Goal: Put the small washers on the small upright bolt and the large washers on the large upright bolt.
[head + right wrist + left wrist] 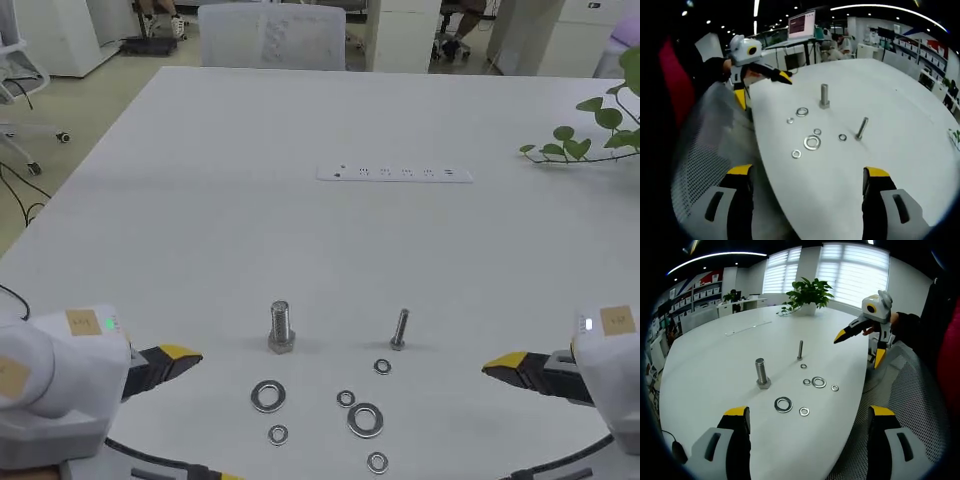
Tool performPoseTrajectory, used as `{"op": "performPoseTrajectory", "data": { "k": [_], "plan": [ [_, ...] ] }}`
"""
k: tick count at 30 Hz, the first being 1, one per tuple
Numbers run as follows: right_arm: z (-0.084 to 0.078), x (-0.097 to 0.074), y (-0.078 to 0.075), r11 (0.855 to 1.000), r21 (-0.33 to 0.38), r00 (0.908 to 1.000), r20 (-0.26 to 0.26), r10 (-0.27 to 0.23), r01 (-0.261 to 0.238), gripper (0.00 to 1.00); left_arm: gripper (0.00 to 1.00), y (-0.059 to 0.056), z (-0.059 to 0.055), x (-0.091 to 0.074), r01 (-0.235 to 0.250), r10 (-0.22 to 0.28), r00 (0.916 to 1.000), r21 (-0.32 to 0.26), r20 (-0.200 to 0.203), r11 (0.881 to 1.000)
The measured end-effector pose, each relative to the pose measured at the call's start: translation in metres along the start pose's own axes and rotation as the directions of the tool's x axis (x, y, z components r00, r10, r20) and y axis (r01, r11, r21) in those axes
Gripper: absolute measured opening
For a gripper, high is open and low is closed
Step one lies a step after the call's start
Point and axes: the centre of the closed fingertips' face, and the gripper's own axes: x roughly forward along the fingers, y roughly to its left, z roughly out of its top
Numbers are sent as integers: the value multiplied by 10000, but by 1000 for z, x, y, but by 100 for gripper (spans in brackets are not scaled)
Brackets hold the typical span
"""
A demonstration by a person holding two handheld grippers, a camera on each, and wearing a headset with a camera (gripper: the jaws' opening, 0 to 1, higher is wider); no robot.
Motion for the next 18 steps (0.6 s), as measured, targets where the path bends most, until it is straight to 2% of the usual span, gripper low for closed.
{"op": "performPoseTrajectory", "data": {
  "k": [18],
  "plan": [
    [-2, 1, 0, 10000, -3, 10000, -60, 59, -59, 90, 98, 0, -1, 0, -14, 14, 10000, 0, -35, 10000]
  ]
}}
